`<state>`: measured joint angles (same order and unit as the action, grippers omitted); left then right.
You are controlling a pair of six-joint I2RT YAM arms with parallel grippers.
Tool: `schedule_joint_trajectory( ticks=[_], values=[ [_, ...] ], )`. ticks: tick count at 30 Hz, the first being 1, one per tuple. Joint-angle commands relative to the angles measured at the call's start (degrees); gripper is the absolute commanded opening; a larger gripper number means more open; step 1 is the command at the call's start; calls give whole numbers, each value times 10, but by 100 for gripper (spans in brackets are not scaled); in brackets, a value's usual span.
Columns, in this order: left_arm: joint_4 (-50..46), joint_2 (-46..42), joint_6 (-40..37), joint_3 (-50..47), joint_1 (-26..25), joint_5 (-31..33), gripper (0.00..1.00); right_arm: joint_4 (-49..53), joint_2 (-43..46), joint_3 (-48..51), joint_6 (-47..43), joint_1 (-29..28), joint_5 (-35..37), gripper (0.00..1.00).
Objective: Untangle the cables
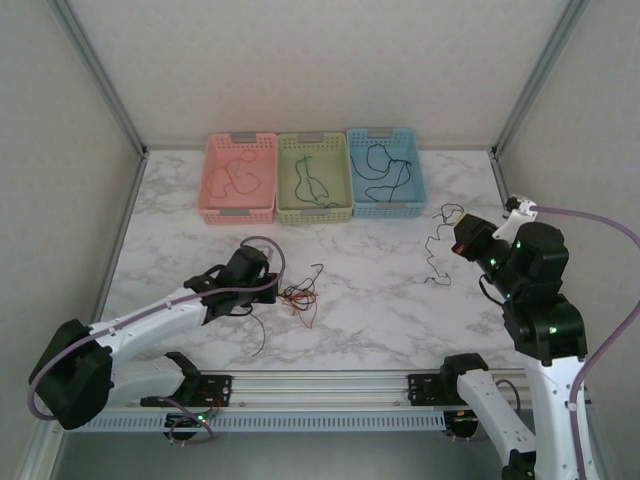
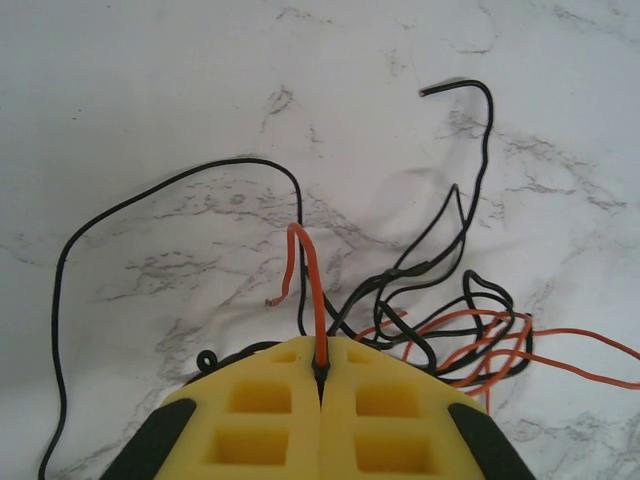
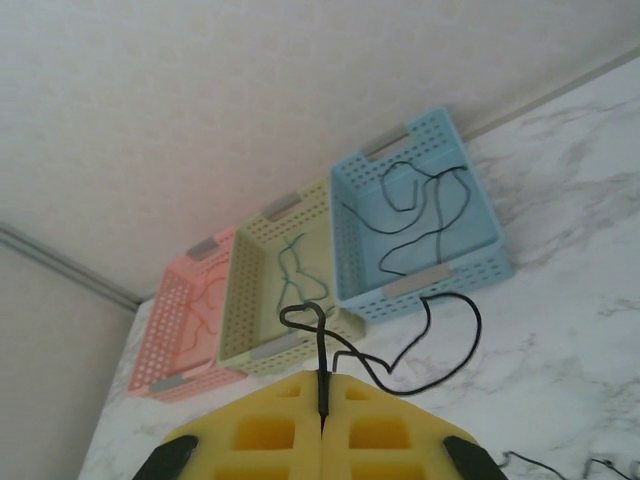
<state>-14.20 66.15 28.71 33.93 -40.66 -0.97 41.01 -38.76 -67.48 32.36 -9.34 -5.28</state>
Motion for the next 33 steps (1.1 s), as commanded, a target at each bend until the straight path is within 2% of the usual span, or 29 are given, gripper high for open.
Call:
schedule_joint_trajectory(
  ticks=[1,7,12,16,21,25,29,33],
  values=[
    [-5,-21,-1,8,5,-12,0,-60,1,-8,5,3,-58,0],
    [-3,-15,4,3,5,-9,0,-123,-32,-37,27,2,-96,0],
    [-4,-28,9,-5,5,-7,0,-190,-82,-75,41,2,-100,0],
    [-16,-36,6,0,5,-6,0,-243,-150,-135,41,3,-74,0],
    [-31,-52,5,4,5,-3,0,-320,-239,-202,51,3,-2,0],
    [-37,-65,8,0,5,-4,0,-394,-323,-246,56,1,15,0],
    [-44,-68,5,1,5,-5,0,-380,-420,-325,53,1,53,0],
    [-47,-70,4,4,5,-5,0,-389,-499,-349,62,1,67,0]
  ],
)
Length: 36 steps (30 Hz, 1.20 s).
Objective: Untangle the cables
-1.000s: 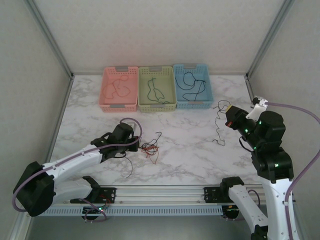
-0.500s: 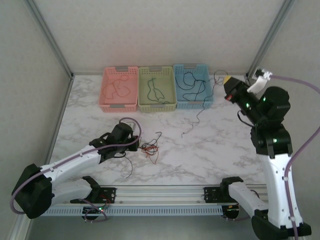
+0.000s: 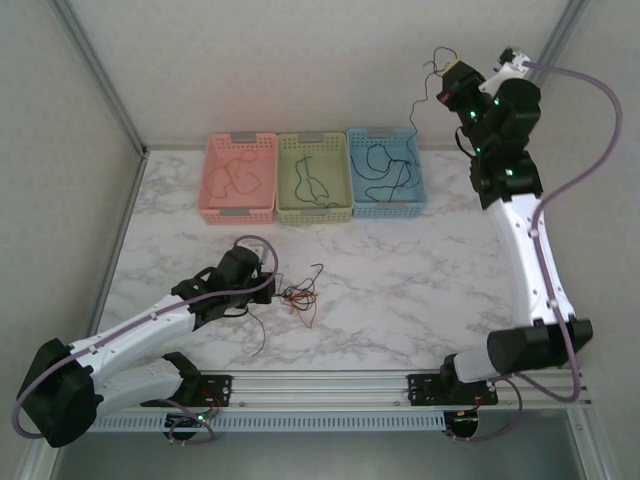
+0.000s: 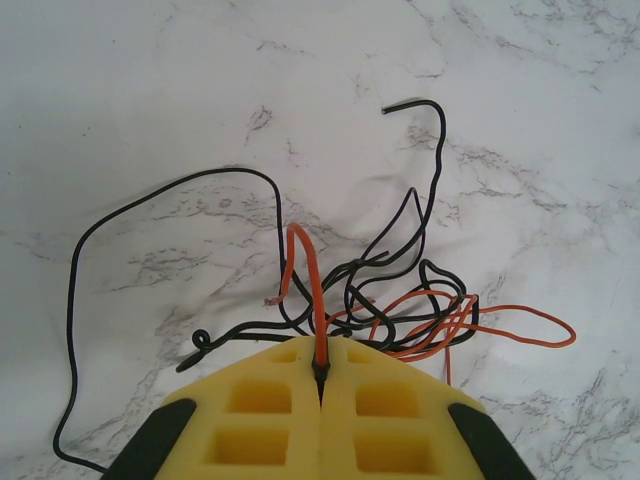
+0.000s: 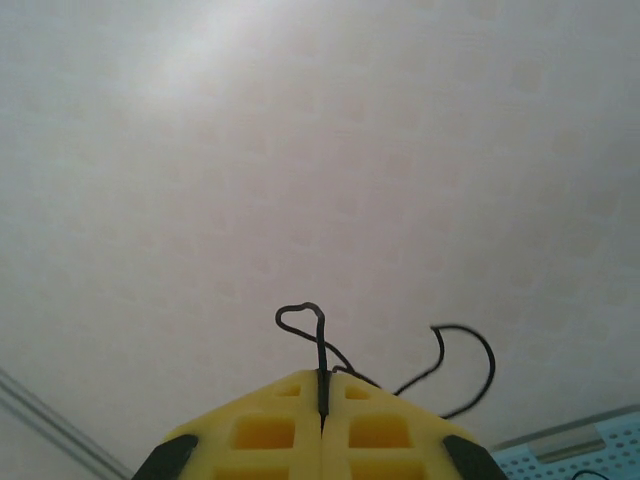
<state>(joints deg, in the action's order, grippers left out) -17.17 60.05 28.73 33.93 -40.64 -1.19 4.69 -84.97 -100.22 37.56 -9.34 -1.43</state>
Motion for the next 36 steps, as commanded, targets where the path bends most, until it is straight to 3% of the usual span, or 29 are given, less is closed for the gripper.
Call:
schedule_joint_trajectory(
  ticks=[1,9,18,27,36],
  values=[
    [-18,-9,4,5,5,-4,0,-24,-56,-27,13,1,24,0],
    [-25,-14,4,9,4,-8,0,4,-194,-25,58,2,-47,0],
    [-23,-10,2,7,5,-12,0,18,-247,-21,62,-15,-131,0],
    [-18,-4,3,10,5,-14,0,105,-209,-136,-34,-52,-87,0],
    [-13,3,2,6,5,-18,0,117,-156,-173,-106,-76,-45,0]
  ],
)
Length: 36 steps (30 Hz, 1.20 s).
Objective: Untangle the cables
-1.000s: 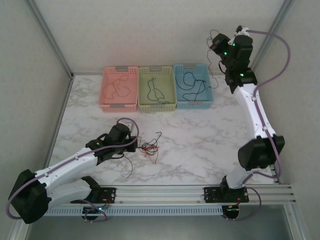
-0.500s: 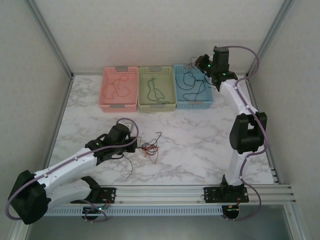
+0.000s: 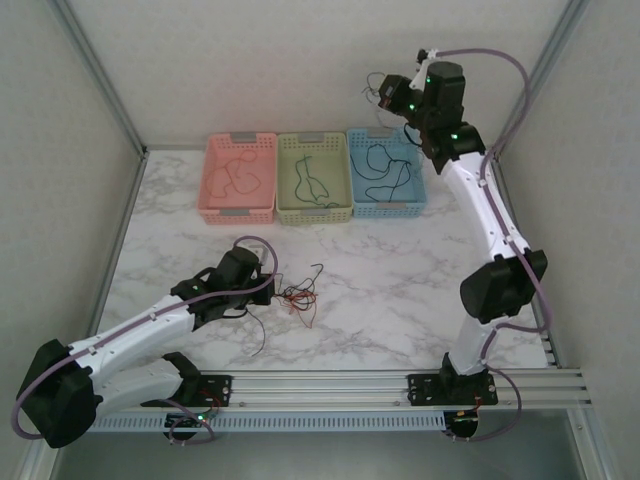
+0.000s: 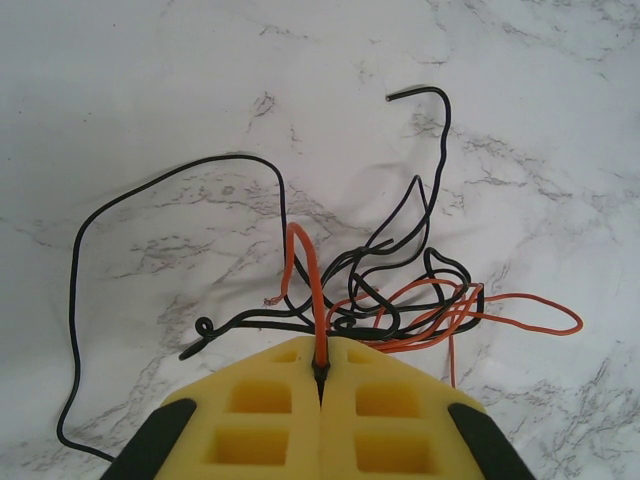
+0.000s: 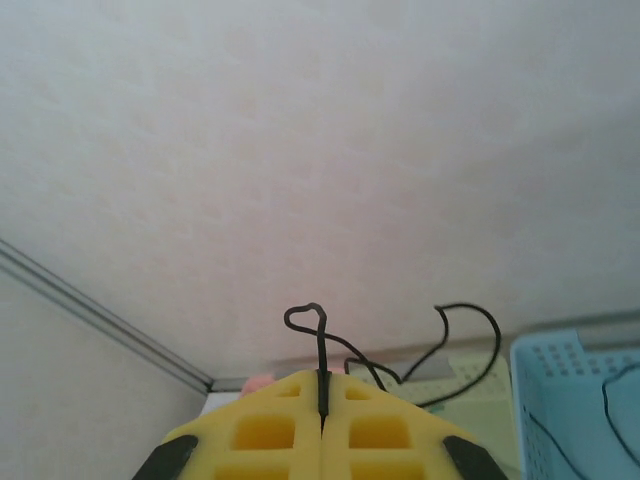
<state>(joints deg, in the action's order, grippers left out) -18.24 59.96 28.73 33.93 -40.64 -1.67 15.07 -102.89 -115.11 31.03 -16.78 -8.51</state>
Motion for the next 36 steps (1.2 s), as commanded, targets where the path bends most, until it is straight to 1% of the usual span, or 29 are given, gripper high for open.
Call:
schedule_joint_trajectory(
  ticks=[1,5,9,13,16,19,23,28,33,34,35,36],
  values=[
    [-2,3,2,6,5,-14,0,15,27,-27,-47,-2,30,0],
    [0,2,2,3,4,-14,0,14,38,-28,-61,-3,38,0],
    [5,8,2,4,5,-17,0,29,22,-26,-71,-2,65,0],
    [3,0,3,0,5,-17,0,11,18,2,-56,-2,67,0],
    [-5,-6,0,-2,5,-13,0,8,9,0,-45,-1,66,0],
    [-11,-13,-2,-4,5,-11,0,31,-8,-17,-37,-1,86,0],
    [-6,-19,2,-9,5,-10,0,53,-26,-14,-27,-1,123,0],
    [-3,-15,0,-9,5,-14,0,119,-67,-19,-14,0,196,0],
    [-1,-17,0,-10,5,-21,0,202,-131,-50,19,23,189,0],
    [-1,-18,0,-11,5,-23,0,210,-145,-55,21,26,180,4],
    [-1,-20,1,-11,5,-24,0,213,-153,-57,18,29,169,15],
    [0,-22,1,-11,5,-26,0,217,-165,-62,16,30,154,31]
  ],
)
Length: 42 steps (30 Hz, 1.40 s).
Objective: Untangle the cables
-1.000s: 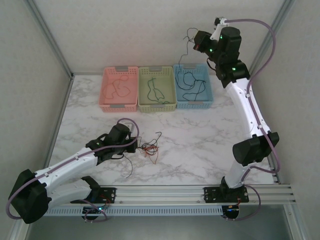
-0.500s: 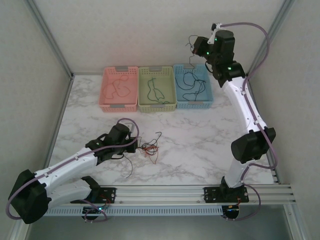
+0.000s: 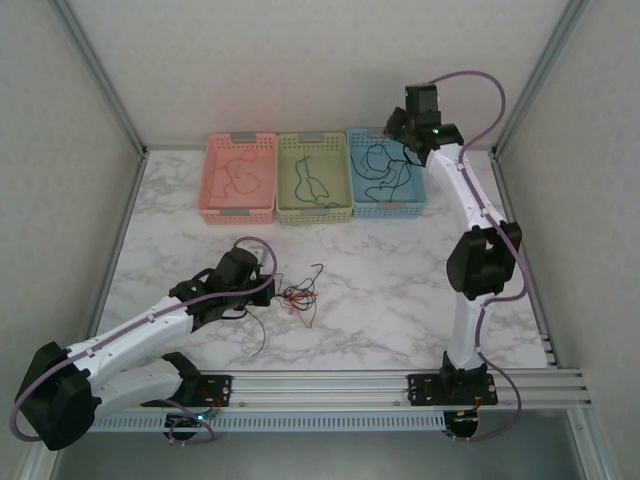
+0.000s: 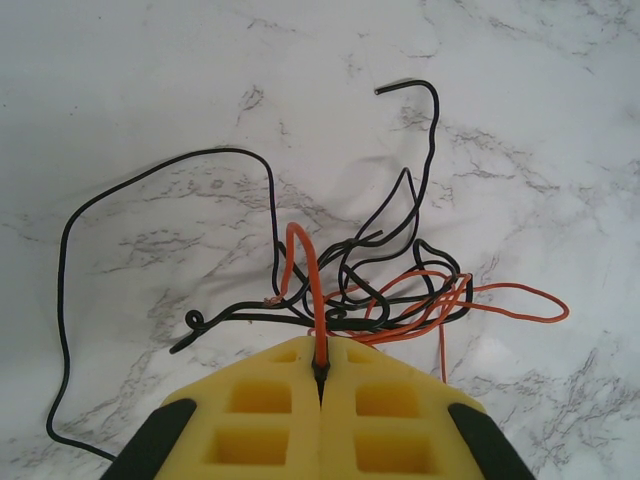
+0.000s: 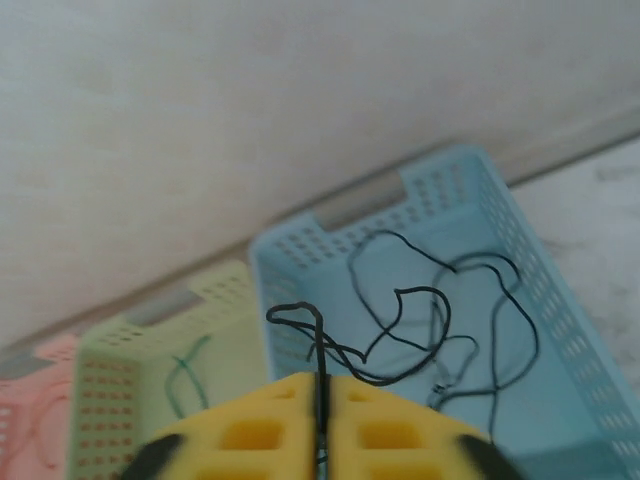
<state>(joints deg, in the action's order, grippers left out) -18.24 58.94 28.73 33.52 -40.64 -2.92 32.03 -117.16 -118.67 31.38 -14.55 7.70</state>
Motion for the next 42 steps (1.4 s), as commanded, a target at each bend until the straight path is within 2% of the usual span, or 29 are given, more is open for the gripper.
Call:
schedule_joint_trajectory(
  ticks=[1,3,9,11,17,21,25,31,36,42],
  values=[
    [-2,-15,2,-6,5,-16,0,56,-31,-31,14,9,-17,42],
    [-3,-20,4,-6,5,-20,0,68,-38,-40,10,8,-32,52],
    [-3,-18,4,10,5,-43,0,56,41,25,-3,4,-57,56],
    [0,-18,4,14,5,-48,0,26,96,93,0,1,-76,55],
    [14,-21,10,24,5,-58,0,-136,313,411,18,-30,-169,55],
    [18,-20,10,33,5,-65,0,-172,448,593,19,-59,-186,55],
    [17,-14,14,54,5,-90,0,-162,578,711,21,-77,-197,54],
    [23,-20,24,80,5,-112,0,-156,736,829,25,-83,-230,53],
    [20,-37,40,96,5,-120,0,-170,763,873,37,-96,-293,50],
    [0,-68,48,133,5,-146,0,-231,737,890,35,-148,-303,43]
  ],
)
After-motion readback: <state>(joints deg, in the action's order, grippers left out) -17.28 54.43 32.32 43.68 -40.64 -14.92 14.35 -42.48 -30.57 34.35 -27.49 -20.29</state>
